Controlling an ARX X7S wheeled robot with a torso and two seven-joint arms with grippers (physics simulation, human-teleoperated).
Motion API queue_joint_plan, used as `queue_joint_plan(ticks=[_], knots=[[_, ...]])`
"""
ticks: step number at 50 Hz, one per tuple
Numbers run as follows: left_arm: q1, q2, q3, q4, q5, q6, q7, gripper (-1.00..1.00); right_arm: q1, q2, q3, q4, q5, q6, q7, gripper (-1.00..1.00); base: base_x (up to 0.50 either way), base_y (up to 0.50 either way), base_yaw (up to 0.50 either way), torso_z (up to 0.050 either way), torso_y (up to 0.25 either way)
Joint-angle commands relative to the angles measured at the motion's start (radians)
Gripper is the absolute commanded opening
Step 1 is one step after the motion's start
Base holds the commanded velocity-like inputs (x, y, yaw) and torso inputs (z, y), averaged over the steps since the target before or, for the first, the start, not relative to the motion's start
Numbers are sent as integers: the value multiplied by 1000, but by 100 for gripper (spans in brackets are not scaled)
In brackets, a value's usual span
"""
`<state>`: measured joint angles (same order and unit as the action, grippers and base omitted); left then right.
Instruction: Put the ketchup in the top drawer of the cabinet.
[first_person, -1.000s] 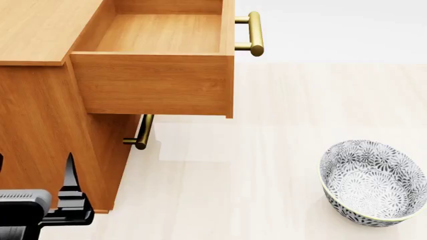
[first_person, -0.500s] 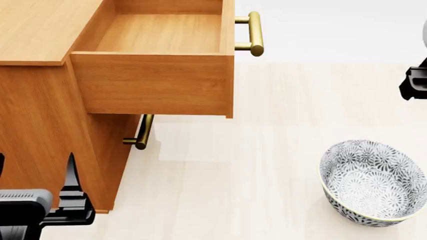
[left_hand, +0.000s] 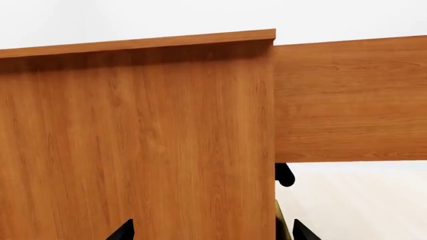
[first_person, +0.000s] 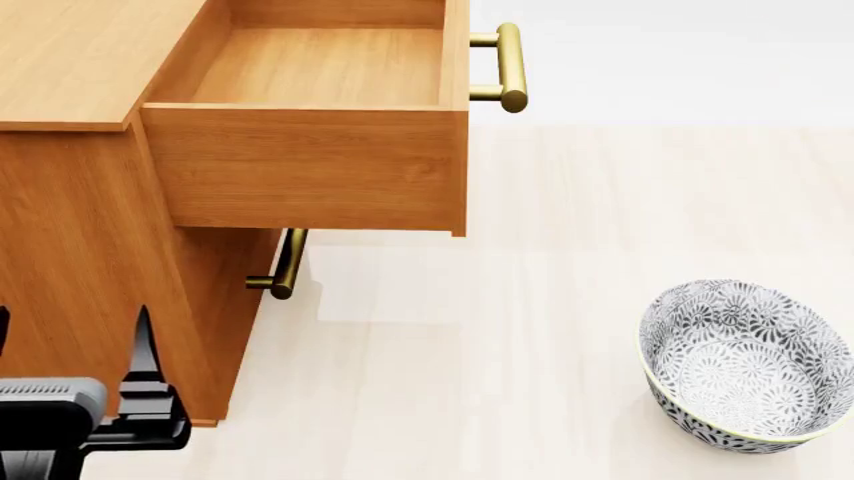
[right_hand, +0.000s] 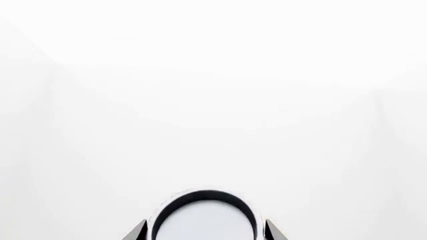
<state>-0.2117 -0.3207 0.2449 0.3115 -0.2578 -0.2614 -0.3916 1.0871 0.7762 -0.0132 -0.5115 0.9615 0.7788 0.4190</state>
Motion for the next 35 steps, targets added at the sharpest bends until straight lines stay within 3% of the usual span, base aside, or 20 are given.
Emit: queue_joint_plan(ticks=[1, 18, 35], knots=[[-3, -3, 1, 3, -3, -2, -4, 100, 159, -47, -101, 71, -73, 15, -43, -100, 0, 0, 0, 0, 0], [-5, -3, 5, -8, -6, 8, -7, 100, 291, -119, -198, 210, -156, -16, -100, -100, 0, 0, 0, 0, 1], [1, -6, 3, -9, -16, 18, -9, 100, 461, -256, -343, 542, -305, -118, -225, -100, 0, 0, 0, 0, 0]])
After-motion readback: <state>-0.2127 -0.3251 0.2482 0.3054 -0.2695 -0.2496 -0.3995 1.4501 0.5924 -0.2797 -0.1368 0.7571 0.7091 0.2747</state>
